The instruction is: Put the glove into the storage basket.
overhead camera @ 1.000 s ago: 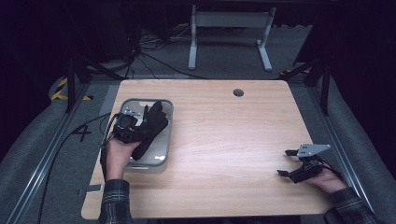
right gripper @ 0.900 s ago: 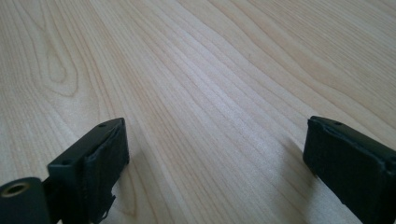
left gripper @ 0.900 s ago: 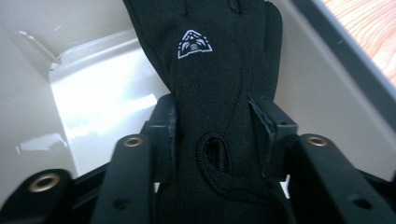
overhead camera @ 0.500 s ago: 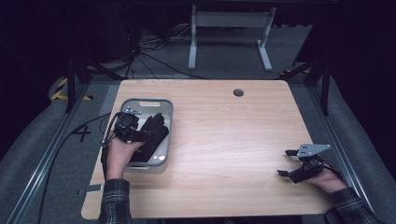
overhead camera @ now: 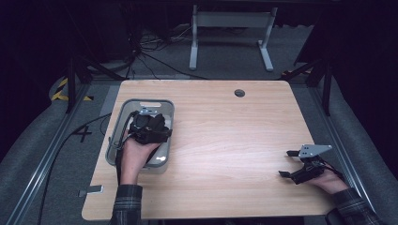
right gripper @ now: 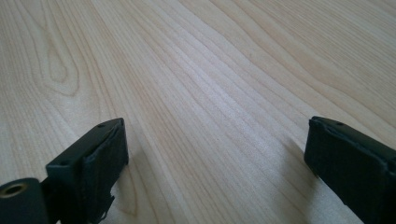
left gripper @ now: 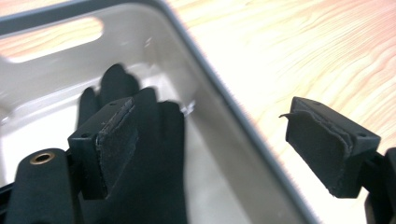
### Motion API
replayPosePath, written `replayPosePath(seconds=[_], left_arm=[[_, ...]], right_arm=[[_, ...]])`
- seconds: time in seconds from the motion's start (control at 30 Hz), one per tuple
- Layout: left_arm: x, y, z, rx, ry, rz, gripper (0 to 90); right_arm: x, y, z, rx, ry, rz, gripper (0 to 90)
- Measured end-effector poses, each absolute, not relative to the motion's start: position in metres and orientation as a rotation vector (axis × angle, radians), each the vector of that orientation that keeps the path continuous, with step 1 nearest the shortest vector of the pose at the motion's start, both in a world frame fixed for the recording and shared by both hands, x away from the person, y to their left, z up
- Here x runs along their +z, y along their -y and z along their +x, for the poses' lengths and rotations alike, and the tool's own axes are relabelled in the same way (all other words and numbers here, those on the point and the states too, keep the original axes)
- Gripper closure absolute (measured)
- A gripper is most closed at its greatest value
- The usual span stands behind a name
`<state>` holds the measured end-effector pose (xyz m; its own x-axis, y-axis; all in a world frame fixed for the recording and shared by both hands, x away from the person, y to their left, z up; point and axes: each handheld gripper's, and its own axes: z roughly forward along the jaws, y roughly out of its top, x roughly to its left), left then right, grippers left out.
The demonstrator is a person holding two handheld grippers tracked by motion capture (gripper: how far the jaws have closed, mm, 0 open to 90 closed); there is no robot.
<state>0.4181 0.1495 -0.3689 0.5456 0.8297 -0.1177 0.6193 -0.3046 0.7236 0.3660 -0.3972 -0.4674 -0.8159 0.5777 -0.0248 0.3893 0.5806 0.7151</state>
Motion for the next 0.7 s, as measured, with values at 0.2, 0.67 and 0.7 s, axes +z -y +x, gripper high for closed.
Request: replayPosePath(seconds=[0.2,0.67,0.7], left_arm=[[-0.366,-0.12,0.409,0.344,-1.1,2.022,17.4],[-0.375,-0.057,0.391,0.295,-0.96,2.085,17.3],[-0.376,-0.052,0.389,0.291,-0.953,2.088,17.3]], right_arm=[[-0.467,0.397,0.366,1.065,-2.557,0.798,6.6],[-0.467,0.397,0.366,1.065,-2.558,0.8,6.6],[-0.467,0.397,0.366,1.065,-2.558,0.798,6.5]])
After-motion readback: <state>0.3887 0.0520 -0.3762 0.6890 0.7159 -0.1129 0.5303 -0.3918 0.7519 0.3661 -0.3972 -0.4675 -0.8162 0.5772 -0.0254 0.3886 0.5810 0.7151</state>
